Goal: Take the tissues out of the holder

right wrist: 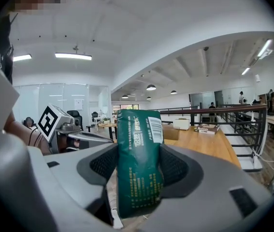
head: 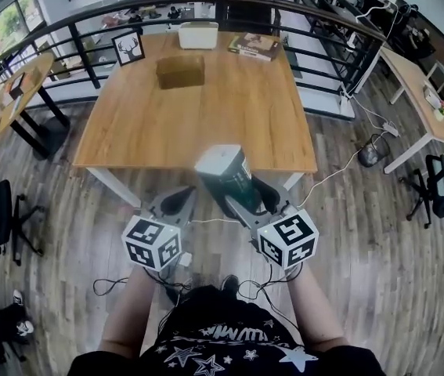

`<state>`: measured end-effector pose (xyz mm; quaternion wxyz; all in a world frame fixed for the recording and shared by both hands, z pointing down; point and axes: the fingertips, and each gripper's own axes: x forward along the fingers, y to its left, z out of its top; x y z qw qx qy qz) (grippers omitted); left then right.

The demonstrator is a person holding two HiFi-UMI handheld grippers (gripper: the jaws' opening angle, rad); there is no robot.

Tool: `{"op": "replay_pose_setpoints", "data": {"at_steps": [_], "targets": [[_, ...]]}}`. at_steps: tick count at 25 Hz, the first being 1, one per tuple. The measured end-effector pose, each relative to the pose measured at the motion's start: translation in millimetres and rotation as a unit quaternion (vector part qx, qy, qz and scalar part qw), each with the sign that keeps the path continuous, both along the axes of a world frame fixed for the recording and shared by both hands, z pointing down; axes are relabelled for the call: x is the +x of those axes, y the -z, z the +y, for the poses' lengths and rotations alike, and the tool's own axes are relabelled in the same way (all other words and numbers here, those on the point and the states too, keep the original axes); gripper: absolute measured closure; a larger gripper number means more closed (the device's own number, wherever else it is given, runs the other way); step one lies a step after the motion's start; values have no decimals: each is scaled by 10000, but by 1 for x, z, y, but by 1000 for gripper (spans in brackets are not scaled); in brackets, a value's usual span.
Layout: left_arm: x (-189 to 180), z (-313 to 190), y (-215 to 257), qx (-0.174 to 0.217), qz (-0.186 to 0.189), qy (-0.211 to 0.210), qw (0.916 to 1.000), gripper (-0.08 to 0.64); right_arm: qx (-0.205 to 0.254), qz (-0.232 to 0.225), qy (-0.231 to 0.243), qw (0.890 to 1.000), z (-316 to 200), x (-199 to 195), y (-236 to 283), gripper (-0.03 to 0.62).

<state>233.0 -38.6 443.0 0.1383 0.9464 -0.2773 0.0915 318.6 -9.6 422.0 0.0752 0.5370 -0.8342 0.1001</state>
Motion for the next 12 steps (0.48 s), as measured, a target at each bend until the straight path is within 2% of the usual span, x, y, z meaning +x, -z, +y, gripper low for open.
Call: {"op": "replay_pose_setpoints", "data": {"at_steps": [3,8,12], "targets": [[-21,11,-2,-88,103,40,9999,546,-77,-65,-56,9999,8,-18,-5,318],[-85,25,4,-144,79,141,9998,546,-98,-631,-210,9977,27,-67,4,318],[-141,32,12,-89,69,149,9998,546,37,-542,-273,9981,41,-119,16,318]]}}
